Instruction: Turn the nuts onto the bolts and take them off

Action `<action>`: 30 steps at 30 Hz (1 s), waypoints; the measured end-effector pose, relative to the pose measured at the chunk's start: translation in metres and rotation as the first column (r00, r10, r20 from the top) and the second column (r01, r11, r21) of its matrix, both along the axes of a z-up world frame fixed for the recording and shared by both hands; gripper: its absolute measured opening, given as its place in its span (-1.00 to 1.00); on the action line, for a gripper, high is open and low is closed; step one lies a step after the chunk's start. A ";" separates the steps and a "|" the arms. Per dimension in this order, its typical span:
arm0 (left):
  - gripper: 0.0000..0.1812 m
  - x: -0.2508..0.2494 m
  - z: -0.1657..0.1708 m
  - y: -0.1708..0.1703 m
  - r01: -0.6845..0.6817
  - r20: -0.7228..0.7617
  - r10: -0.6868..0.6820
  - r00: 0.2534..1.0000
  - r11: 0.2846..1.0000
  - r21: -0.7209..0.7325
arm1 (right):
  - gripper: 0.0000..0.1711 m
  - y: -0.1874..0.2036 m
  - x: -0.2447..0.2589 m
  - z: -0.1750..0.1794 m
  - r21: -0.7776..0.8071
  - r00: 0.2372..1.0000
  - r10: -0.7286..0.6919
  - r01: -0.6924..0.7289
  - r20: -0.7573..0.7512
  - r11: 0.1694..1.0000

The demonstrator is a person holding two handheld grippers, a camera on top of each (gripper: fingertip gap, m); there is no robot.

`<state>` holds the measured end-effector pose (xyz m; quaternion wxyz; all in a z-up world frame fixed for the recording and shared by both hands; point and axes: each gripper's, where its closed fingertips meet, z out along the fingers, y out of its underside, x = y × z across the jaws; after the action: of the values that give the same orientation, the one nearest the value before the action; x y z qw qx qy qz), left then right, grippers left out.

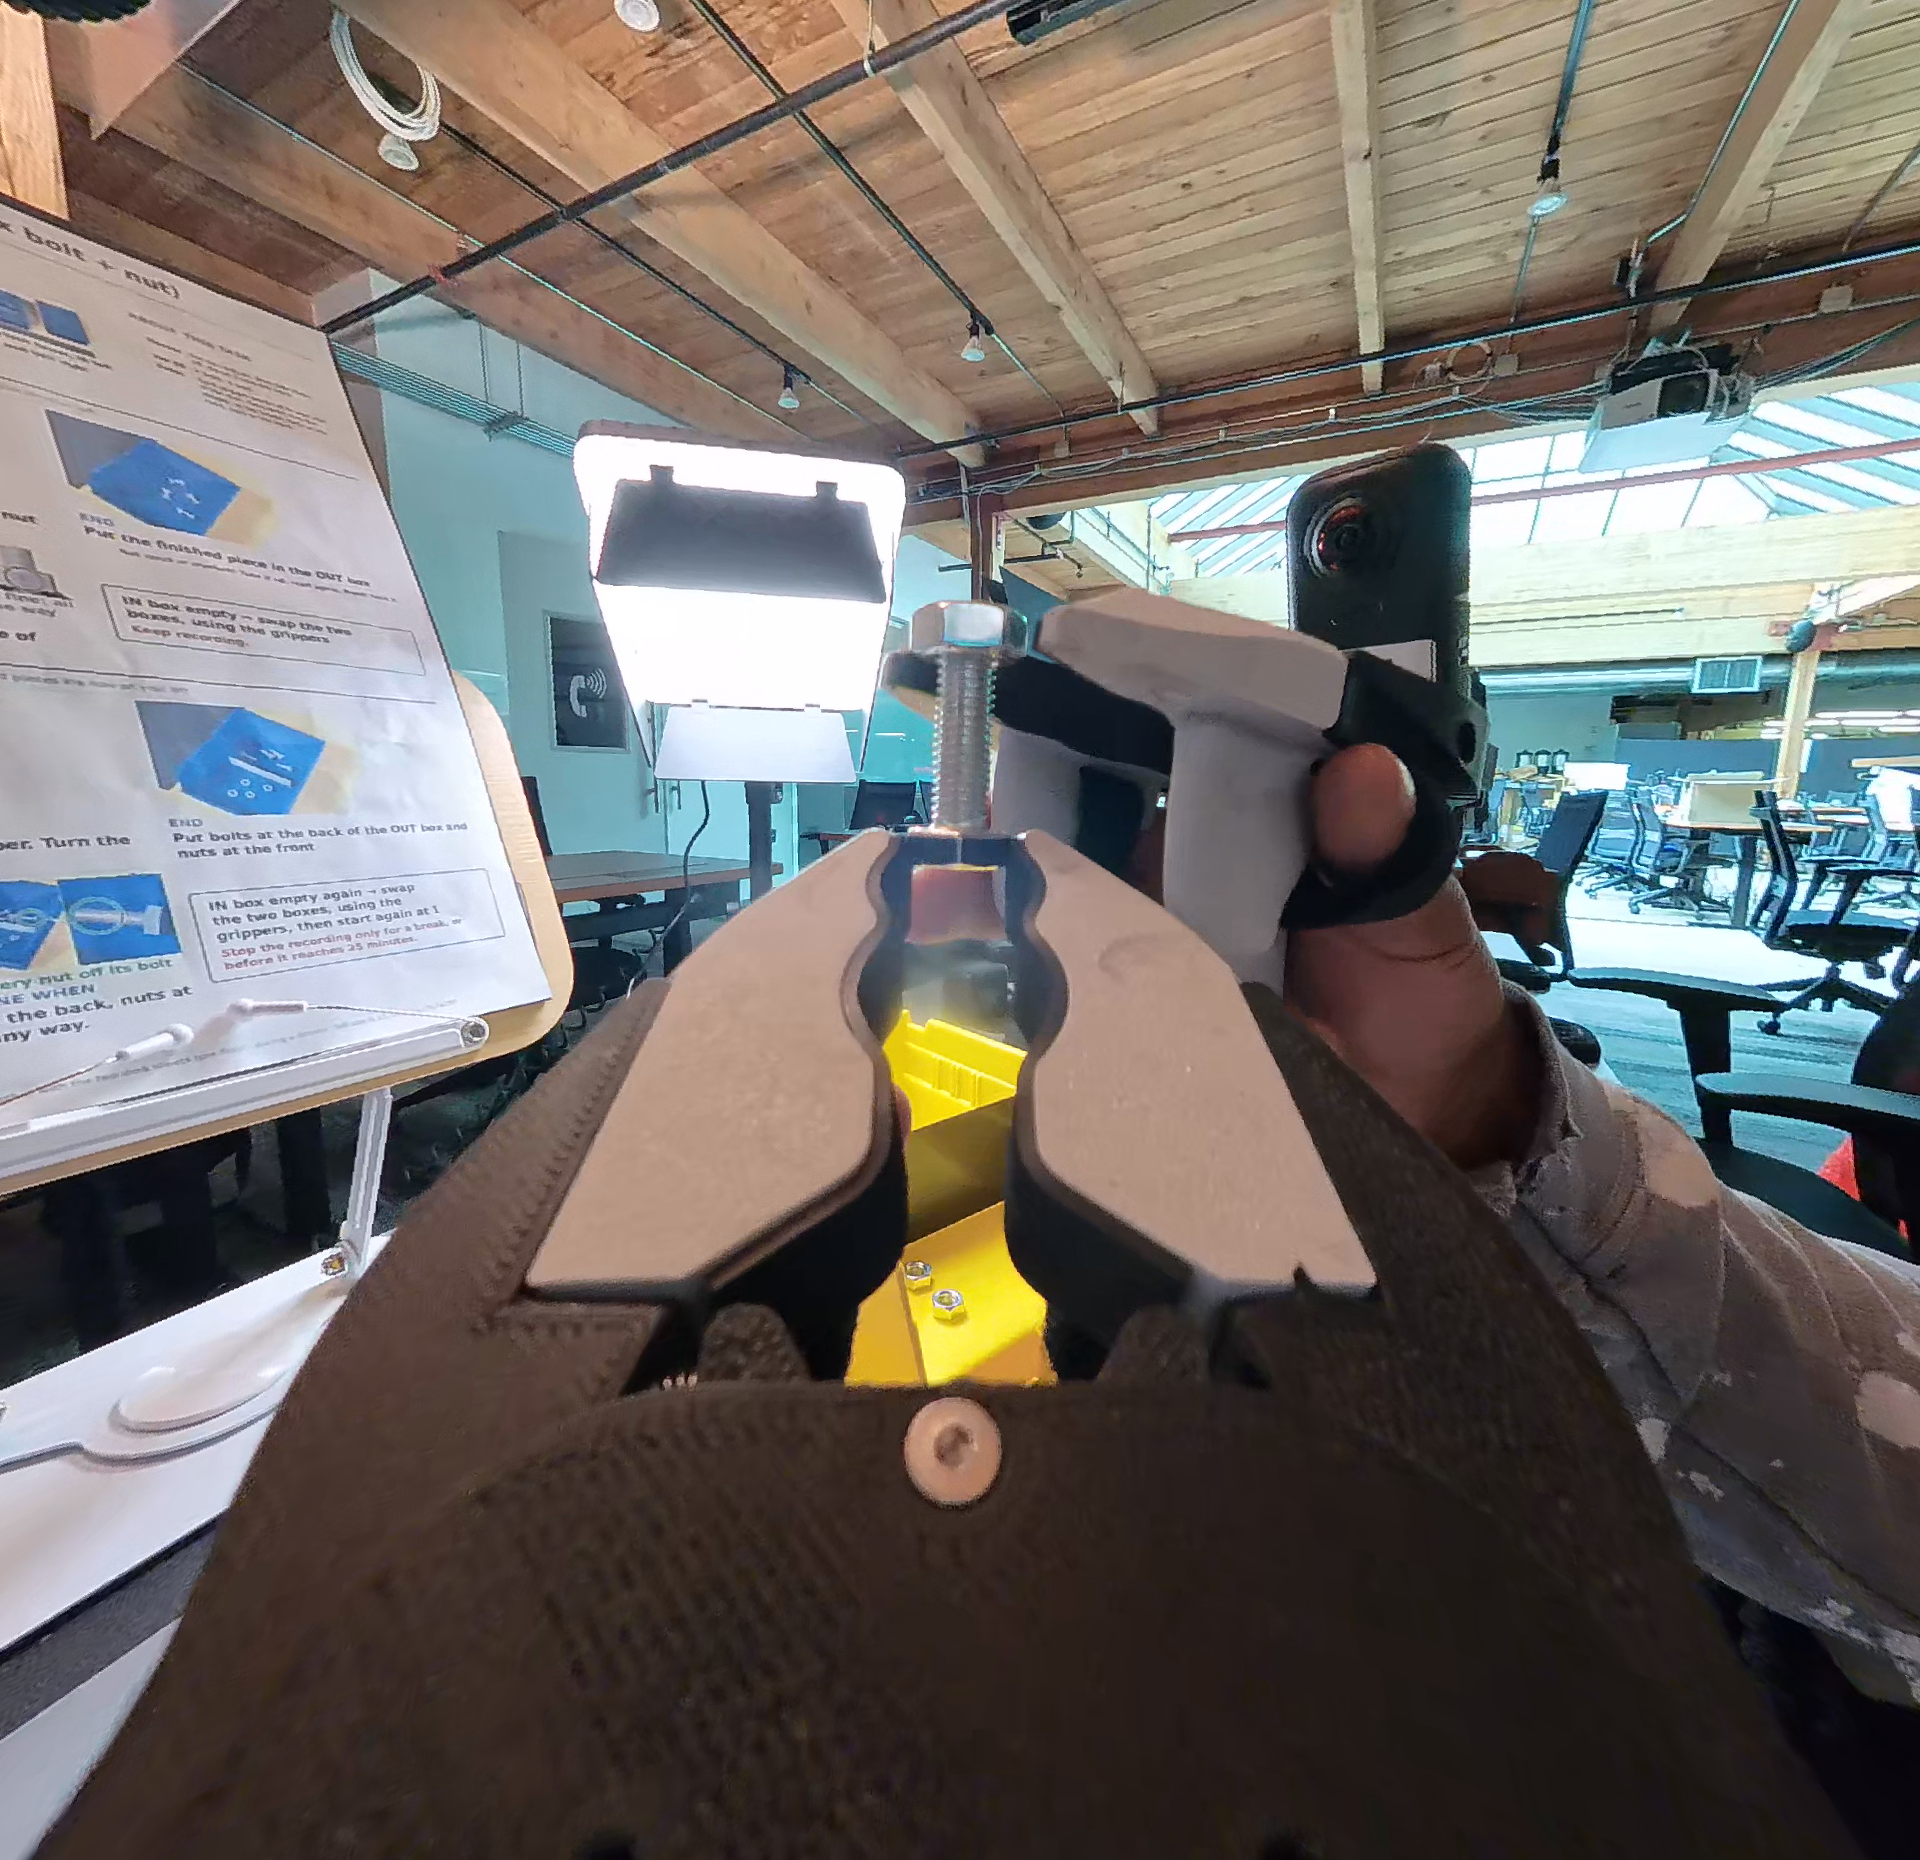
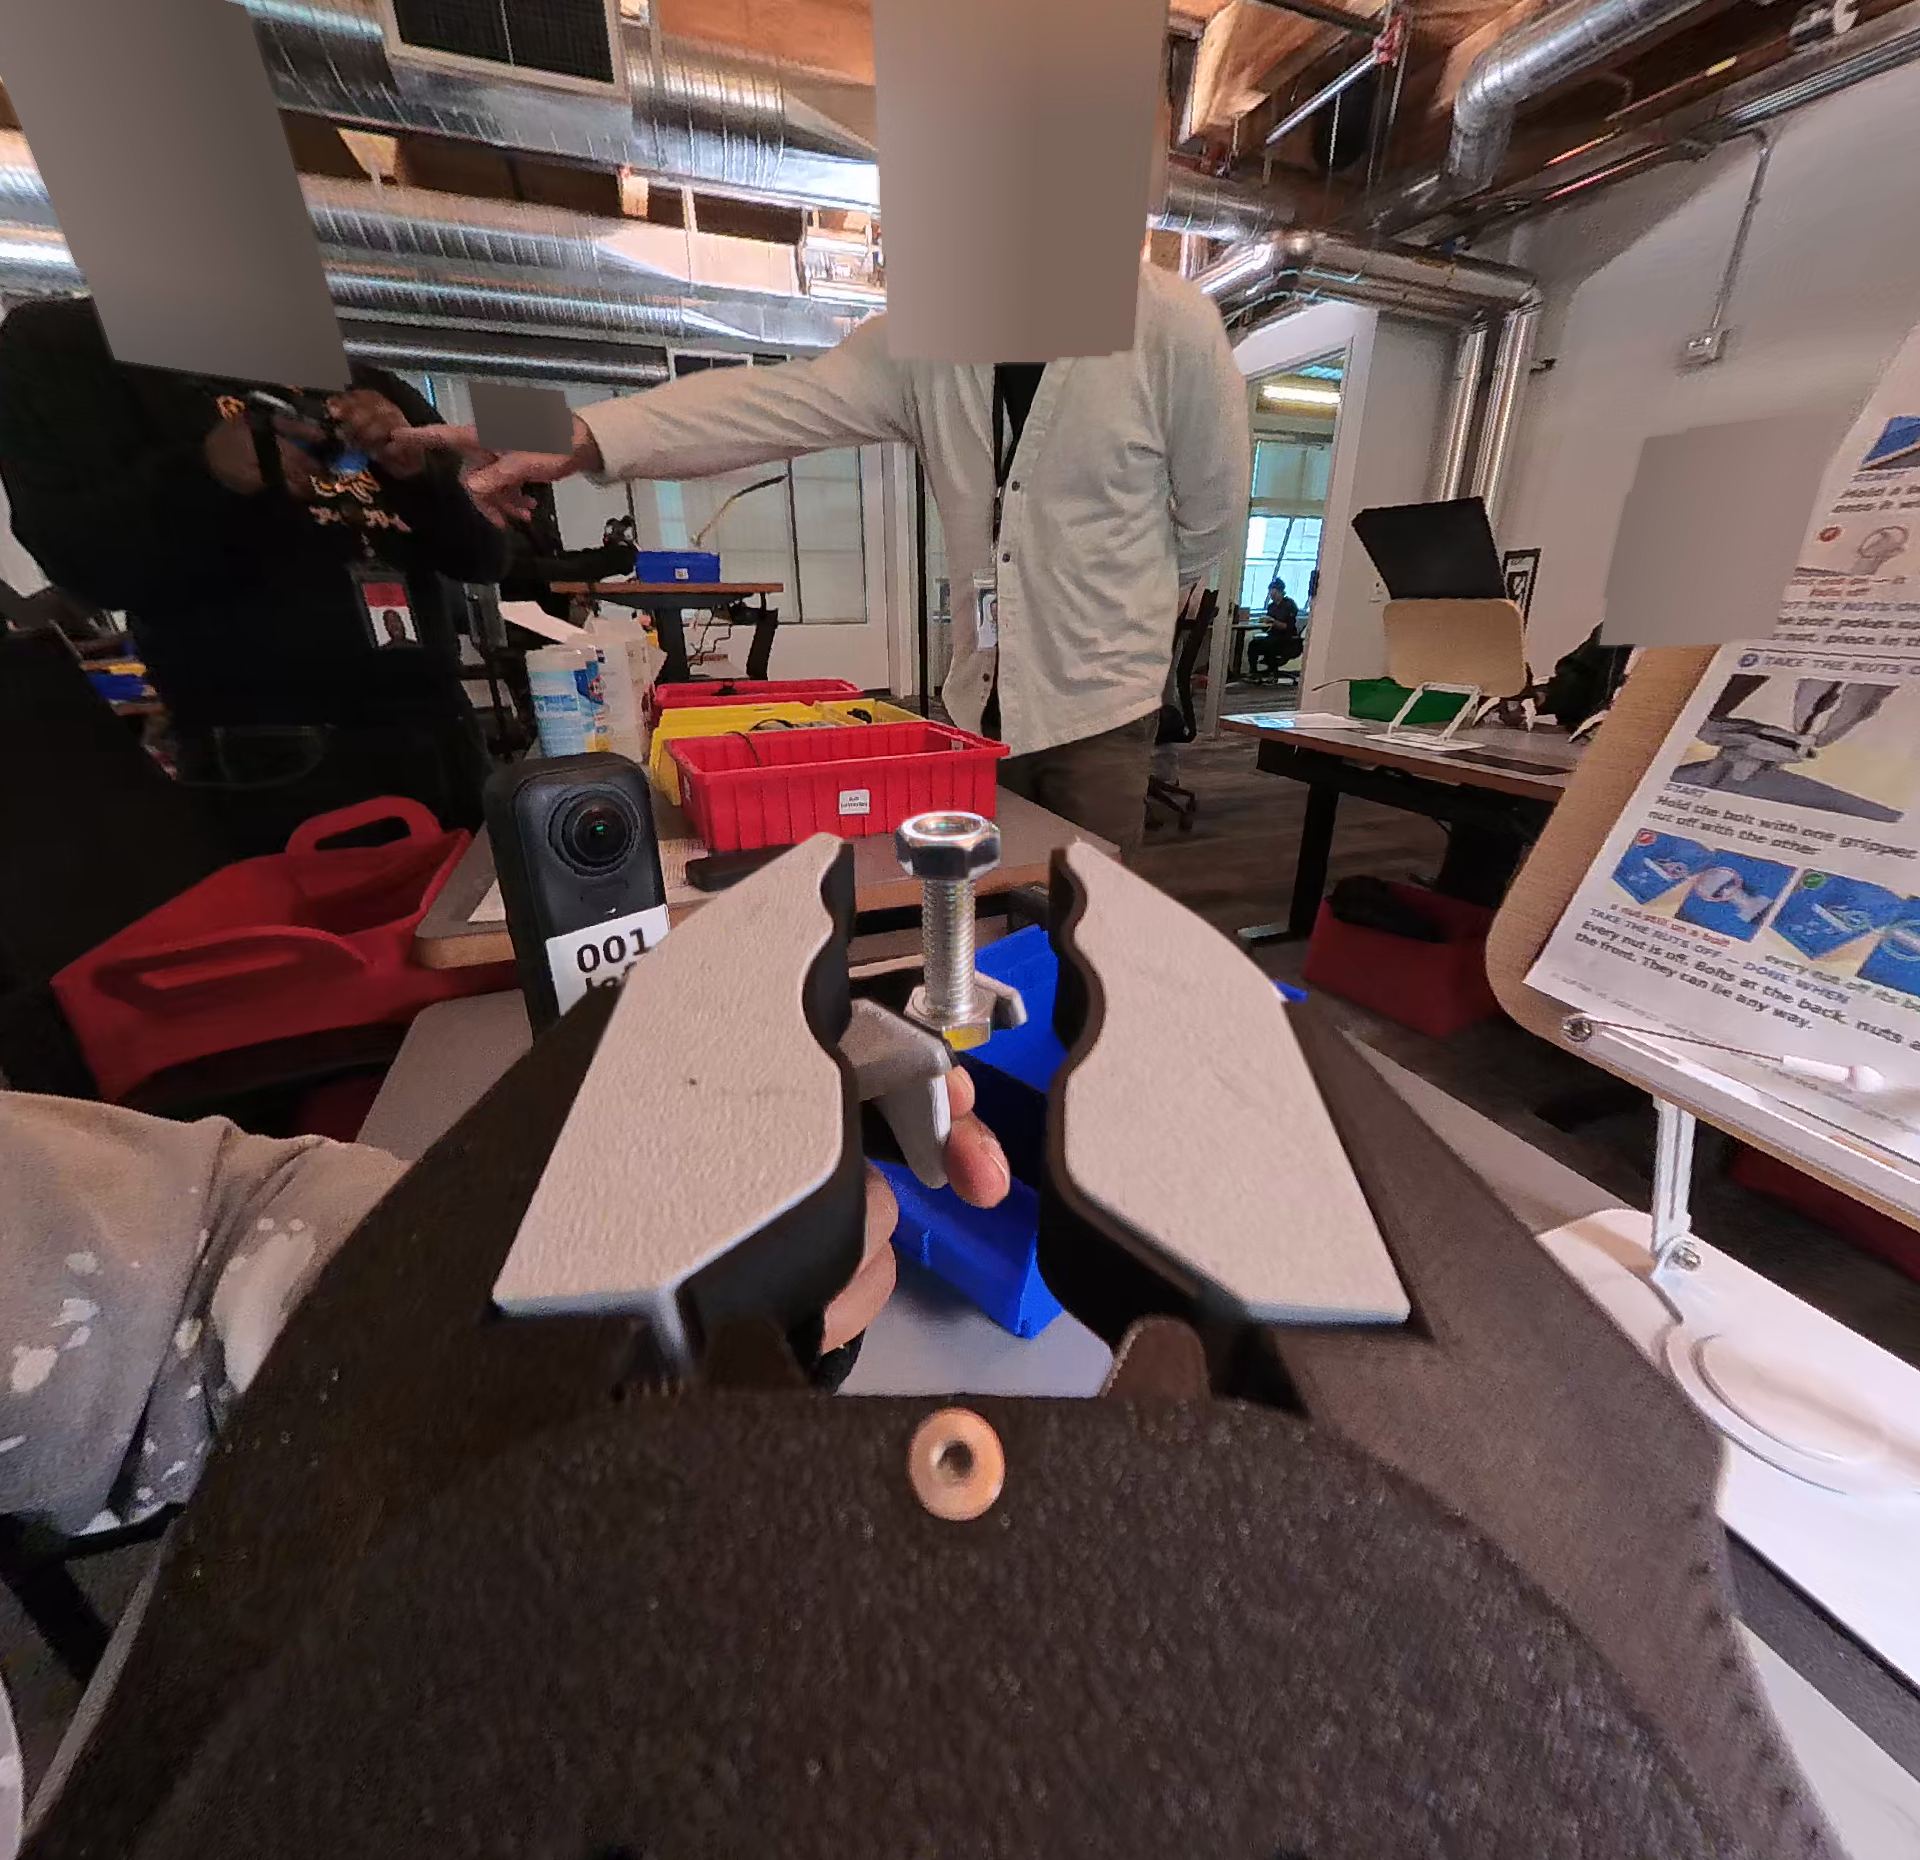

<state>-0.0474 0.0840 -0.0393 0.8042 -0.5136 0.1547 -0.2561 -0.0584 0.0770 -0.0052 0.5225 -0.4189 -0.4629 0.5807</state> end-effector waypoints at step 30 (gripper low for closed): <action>-0.80 0.015 -0.001 -0.005 0.110 -0.018 -0.110 0.994 0.994 -0.003 | -0.78 -0.006 0.015 0.003 0.045 0.991 0.132 -0.131 -0.023 0.990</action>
<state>-0.0328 0.0787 -0.0407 0.7868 -0.5075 0.1896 -0.2956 -0.0434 0.0710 -0.0025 0.4979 -0.3684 -0.4953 0.6091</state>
